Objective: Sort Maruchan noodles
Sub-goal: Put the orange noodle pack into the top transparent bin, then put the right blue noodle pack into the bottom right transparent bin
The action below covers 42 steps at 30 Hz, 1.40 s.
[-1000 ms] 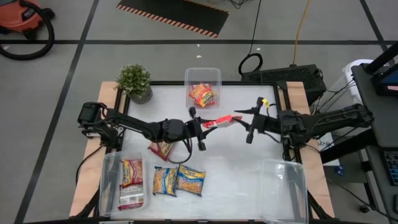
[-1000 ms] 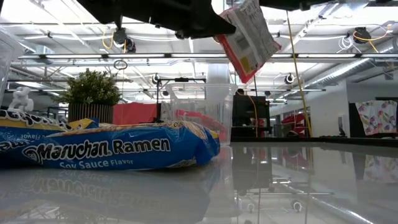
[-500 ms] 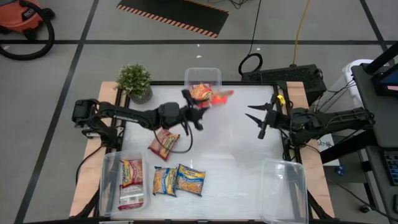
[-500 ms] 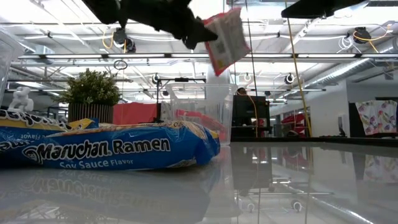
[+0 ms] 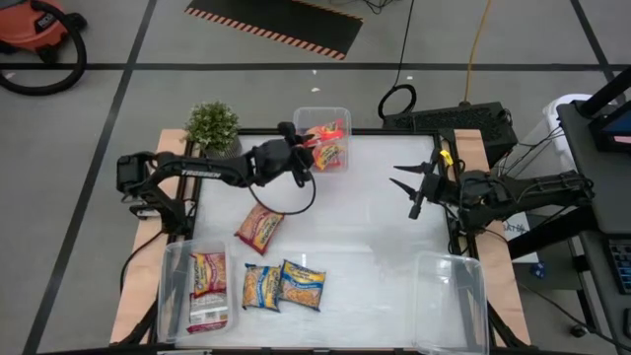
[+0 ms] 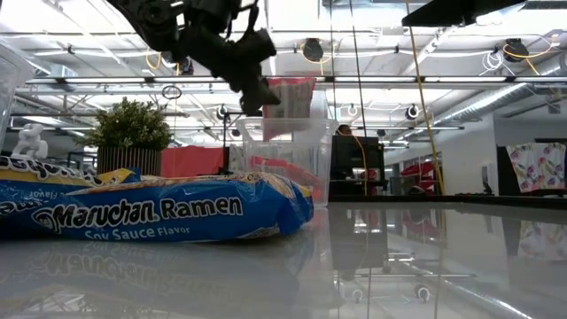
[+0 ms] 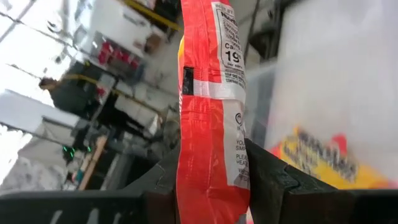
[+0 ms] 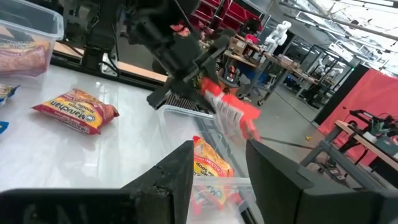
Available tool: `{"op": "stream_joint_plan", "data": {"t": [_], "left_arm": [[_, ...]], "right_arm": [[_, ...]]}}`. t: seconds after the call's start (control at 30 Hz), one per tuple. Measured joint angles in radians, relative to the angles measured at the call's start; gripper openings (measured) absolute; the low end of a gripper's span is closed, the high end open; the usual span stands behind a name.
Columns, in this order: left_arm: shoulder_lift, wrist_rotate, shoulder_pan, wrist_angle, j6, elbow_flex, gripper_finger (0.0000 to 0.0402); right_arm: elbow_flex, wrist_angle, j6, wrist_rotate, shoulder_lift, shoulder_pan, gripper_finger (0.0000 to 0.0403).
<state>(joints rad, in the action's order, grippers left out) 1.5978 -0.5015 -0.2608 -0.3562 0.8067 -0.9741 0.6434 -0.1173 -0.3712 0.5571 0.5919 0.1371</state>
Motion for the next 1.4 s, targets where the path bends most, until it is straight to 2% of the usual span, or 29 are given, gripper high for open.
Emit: {"op": "stream_joint_plan", "data": {"t": [0.2,0.57,0.87,1.1,1.27,1.4], "left_arm": [[0.0,0.003,-0.027,0.037,0.016,0.0,0.0132],[0.0,0.001,-0.043,0.078,-0.119,0.0,0.022],[-0.076,0.029,0.074,0.11,-0.324,0.0,0.0227],[-0.204,0.03,0.19,0.226,-0.617,0.0,0.0227],[-0.236,0.102,0.28,0.286,-0.846,0.0,0.0227],[-0.214,0.138,0.356,0.301,-0.861,0.0,0.0228]], "right_arm": [[0.0,0.0,-0.004,0.0,0.001,-0.001,0.0141],[0.0,0.039,-0.015,-0.002,0.003,-0.001,0.0141],[0.0,0.038,-0.042,-0.005,0.003,-0.001,0.0141],[0.0,0.04,-0.06,-0.01,0.006,-0.001,0.0141],[0.0,0.101,-0.068,-0.121,0.057,-0.001,0.0141],[0.001,0.224,-0.04,-0.238,0.174,-0.001,0.0141]]}}
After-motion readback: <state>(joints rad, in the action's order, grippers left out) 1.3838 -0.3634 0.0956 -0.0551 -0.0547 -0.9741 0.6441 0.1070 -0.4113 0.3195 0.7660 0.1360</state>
